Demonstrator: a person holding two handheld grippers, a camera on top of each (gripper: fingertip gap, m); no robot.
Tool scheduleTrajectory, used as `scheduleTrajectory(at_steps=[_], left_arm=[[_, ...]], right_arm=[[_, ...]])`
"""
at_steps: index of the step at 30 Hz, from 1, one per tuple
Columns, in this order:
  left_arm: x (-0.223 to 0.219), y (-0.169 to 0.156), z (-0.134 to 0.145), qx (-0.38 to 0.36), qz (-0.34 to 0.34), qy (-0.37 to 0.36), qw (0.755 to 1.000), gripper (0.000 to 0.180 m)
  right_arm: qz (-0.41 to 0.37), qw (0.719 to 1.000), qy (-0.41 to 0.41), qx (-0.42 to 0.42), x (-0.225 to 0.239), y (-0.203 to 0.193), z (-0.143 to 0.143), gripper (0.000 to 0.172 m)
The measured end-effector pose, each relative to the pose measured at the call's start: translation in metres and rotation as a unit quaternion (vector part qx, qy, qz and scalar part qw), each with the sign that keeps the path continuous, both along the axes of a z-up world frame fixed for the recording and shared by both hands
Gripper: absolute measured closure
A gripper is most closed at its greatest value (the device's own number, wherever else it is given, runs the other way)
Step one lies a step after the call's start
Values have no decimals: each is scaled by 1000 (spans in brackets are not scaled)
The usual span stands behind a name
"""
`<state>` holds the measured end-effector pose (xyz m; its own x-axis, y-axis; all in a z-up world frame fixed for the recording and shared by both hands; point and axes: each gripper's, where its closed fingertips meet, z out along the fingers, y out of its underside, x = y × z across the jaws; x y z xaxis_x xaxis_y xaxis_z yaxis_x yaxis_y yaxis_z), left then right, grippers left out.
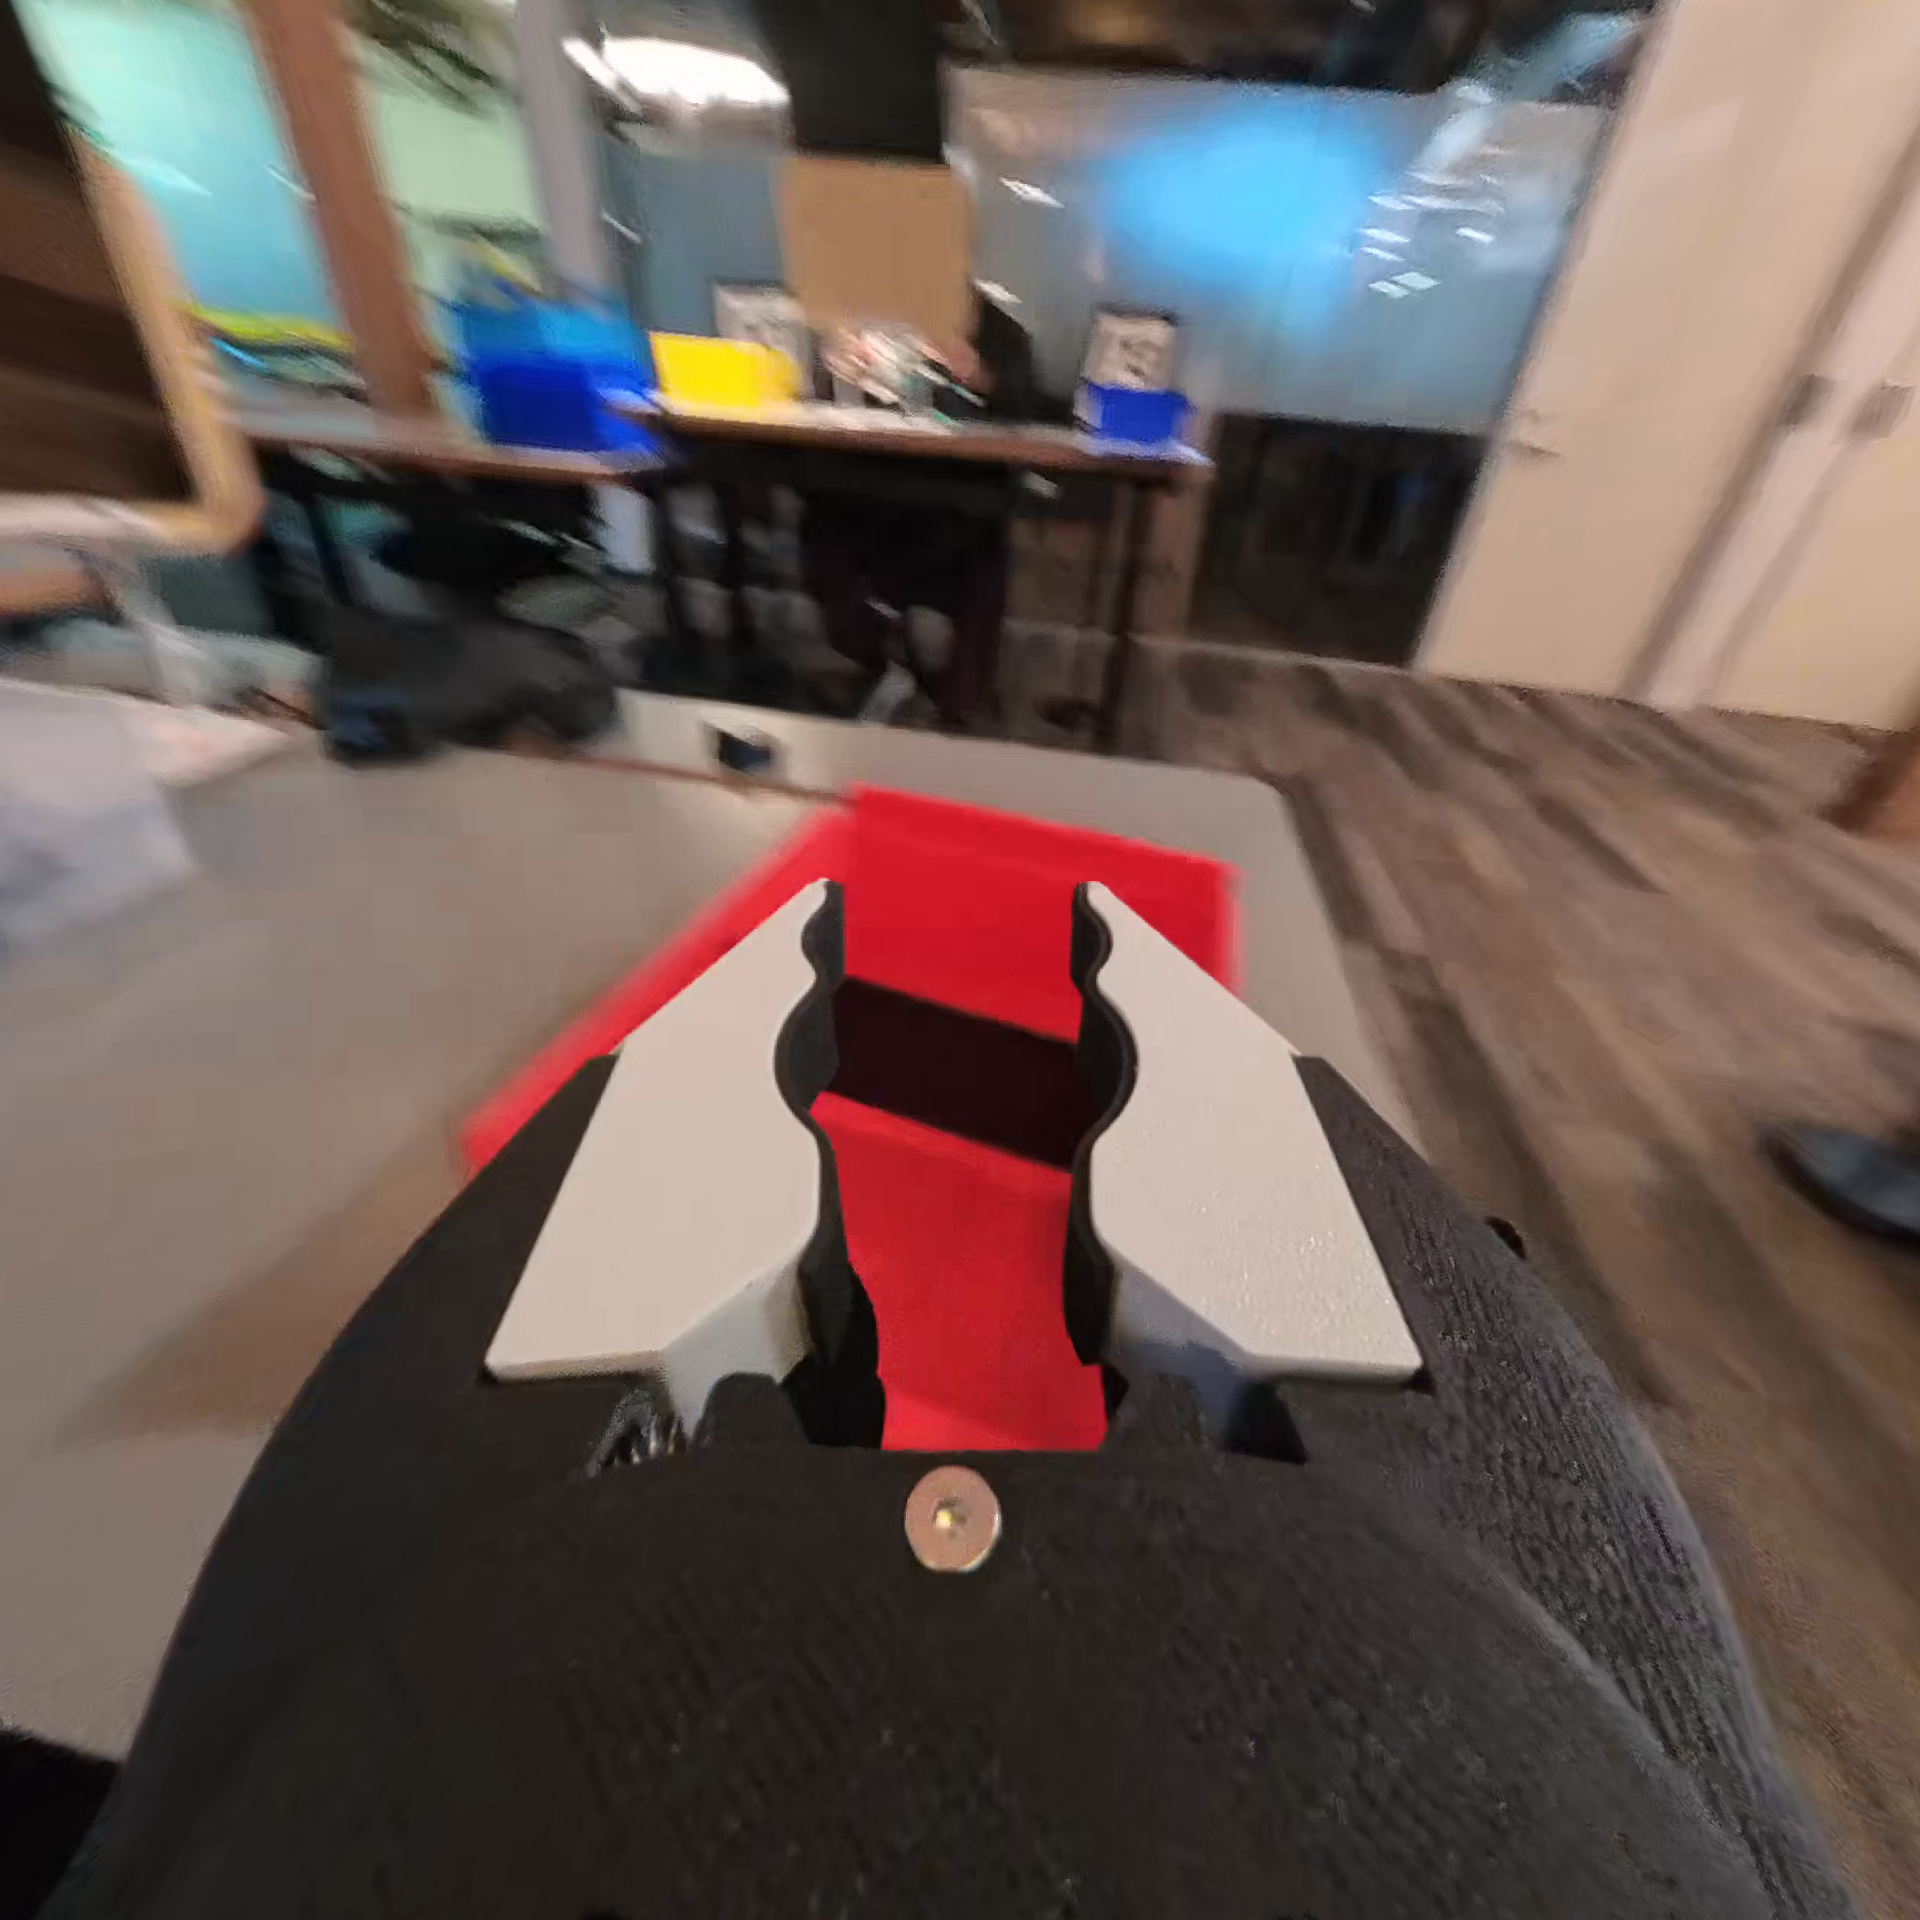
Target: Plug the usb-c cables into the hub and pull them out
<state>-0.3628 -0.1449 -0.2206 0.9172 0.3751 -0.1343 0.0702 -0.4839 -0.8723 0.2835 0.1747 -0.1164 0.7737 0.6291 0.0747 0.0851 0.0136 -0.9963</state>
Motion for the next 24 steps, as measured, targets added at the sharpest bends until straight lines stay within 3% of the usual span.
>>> scheduleTrajectory(at_steps=[3, 5, 7, 8, 11, 15, 18, 24], left_arm=[[11, 28, 37, -16, -71, 99, 993, 139], [15, 54, 45, -70, -129, 165, 975, 126], [7, 78, 42, -146, -176, 246, 942, 123], [-3, 89, 42, -176, -184, 294, 921, 134], [-26, 120, 33, -249, -226, 361, 870, 135], [-31, 153, 23, -259, -320, 399, 819, 122], [-45, 171, 22, -272, -325, 429, 798, 100], [-55, 173, -13, -362, -375, 442, 730, 134]], right_arm=[[146, 987, 70, -8, -97, -29, 33, 130], [226, 970, 85, -28, -167, -49, 32, 130], [281, 957, 73, -31, -234, -64, 13, 130], [292, 954, 60, -27, -262, -67, -3, 130], [269, 963, 19, 4, -325, -50, -56, 129], [237, 970, 36, 41, -353, -25, -91, 129], [214, 973, 18, 80, -352, -13, -104, 132], [183, 976, 39, 111, -339, -3, -95, 139]])
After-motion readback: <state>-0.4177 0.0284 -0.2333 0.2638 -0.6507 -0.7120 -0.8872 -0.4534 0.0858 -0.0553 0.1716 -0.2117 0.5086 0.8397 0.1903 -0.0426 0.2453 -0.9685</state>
